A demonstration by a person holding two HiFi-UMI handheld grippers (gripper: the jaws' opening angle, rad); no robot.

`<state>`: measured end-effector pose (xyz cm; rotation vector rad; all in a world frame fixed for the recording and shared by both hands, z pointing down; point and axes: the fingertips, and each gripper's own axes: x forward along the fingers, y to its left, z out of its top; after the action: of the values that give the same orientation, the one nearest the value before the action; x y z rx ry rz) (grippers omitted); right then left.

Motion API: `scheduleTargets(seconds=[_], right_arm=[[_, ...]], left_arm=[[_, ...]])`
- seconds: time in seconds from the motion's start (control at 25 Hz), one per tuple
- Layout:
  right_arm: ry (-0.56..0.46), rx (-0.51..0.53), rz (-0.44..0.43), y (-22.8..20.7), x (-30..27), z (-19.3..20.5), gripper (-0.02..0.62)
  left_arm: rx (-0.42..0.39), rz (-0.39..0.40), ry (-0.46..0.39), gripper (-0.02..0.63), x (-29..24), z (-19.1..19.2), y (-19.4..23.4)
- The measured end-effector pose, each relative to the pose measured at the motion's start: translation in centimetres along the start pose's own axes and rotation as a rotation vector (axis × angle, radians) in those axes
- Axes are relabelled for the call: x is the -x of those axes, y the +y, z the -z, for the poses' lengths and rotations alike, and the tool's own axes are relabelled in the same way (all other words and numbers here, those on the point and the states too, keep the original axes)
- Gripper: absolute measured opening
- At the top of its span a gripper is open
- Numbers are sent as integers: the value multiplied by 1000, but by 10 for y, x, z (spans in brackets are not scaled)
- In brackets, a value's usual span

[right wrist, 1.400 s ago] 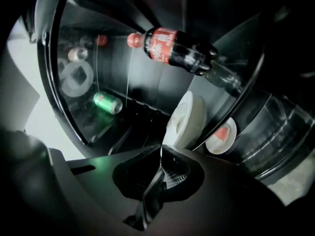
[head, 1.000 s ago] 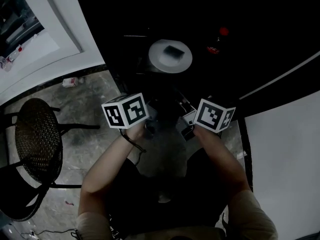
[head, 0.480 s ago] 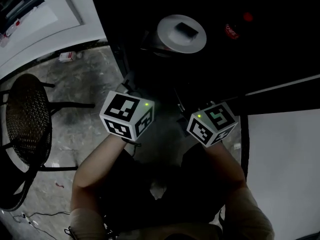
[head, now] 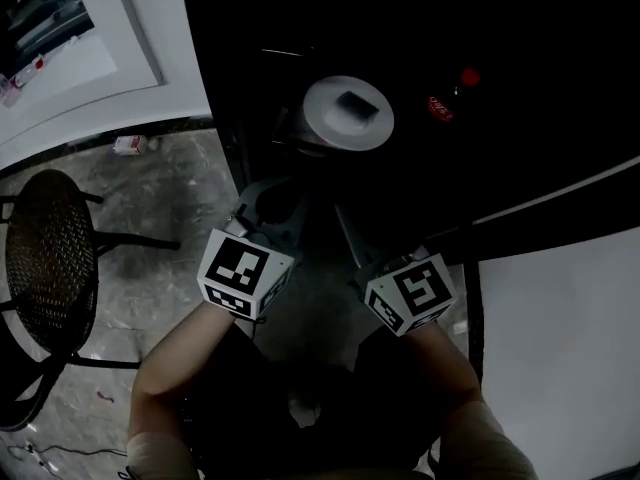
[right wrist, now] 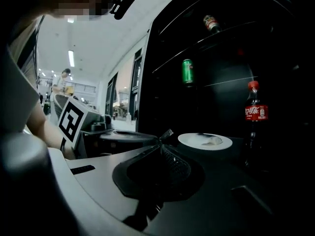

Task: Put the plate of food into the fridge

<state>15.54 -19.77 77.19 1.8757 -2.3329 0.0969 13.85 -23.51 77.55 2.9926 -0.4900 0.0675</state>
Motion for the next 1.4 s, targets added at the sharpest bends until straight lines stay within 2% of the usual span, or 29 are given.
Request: scheduleTargets(seconds=[0.24,0.48,0.56,0.64,0.72,0.8,1.0,1.24,1.32,1.4], right_arm=[[8,-13,-3,0,-10,-4,28],[25,3,-4,4,-13,-26,28],[42,-4,-8,7,-13,-33,28],[74,-23,-25,13,-14,-35,28],[112,-47,-50,22,-18,-34,28],[137,-63,-68,33,-19,-37,28],[162,-53,-52,45,-18,-61,28],[164,-83,-41,46,-11,-88,28],[169,-79,-29,44,-6,-92,28],[182,-85,-20,44,2,-94,28]], left_arm=[[-111,-23,4,12,4,-5,-1],[-168,-79,-2,12,10,-24,3],[-142,-55,16,12,13,-29,1],[-86,9,31,12,19,-38,-7],[-98,40,38,12,26,-47,-12],[-128,20,51,12,31,-51,-7],[-116,-48,84,12,46,-52,0],[-271,-72,98,12,55,-71,-5],[-256,-97,132,12,56,-68,3],[-188,-116,164,12,59,-69,8]])
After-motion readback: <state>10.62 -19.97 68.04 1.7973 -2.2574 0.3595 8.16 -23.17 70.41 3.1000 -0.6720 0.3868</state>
